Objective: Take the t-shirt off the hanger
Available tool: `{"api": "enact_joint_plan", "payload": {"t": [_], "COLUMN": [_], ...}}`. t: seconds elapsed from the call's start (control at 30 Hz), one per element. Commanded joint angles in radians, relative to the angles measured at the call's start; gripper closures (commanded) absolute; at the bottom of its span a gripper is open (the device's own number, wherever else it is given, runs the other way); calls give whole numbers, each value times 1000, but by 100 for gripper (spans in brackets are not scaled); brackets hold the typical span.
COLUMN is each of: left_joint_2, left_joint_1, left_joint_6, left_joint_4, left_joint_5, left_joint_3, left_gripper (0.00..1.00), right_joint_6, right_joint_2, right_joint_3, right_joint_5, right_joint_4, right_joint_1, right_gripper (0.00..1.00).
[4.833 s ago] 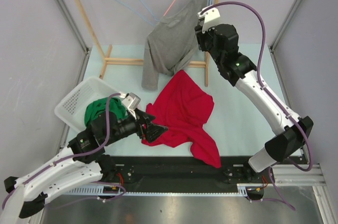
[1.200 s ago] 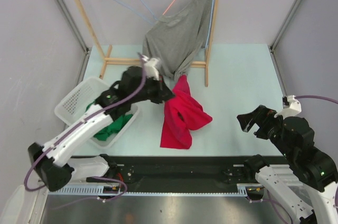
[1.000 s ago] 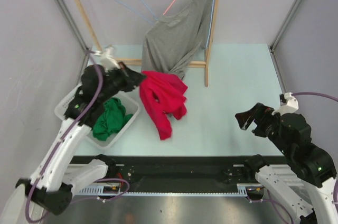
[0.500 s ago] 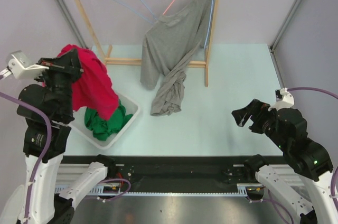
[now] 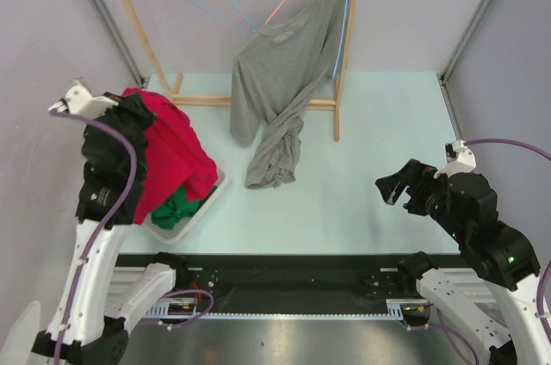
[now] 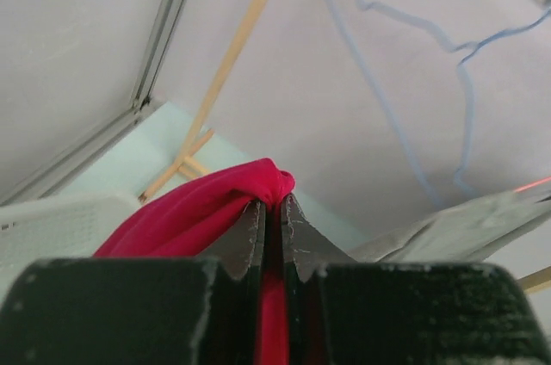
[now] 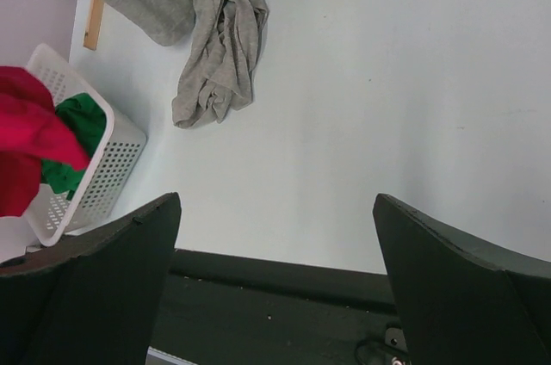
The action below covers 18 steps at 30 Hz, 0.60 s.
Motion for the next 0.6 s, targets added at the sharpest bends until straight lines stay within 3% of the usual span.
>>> {"api": "enact_joint_plan", "payload": {"t": [0.0, 0.2, 0.4, 0.57], "left_joint_2": [41, 70, 93, 211], "left_joint_1": [129, 376, 559, 672], "left_joint_6": [-63, -142, -203, -341], "left_joint_4": [44, 18, -22, -158], "left_joint_5": [147, 333, 364, 419], "left_joint_3": [-81, -162, -280, -318], "left_gripper": [100, 100, 99, 85], "right_joint_6": [-27, -36, -30, -16], "right_joint_2": [11, 21, 28, 37], "right_joint_3": [-4, -12, -32, -41], "right_joint_5": [-6, -13, -42, -63], "right_joint_4": [39, 51, 80, 96], "right_joint_1": [2, 2, 2, 2], "right_gripper": [0, 0, 0, 1]}}
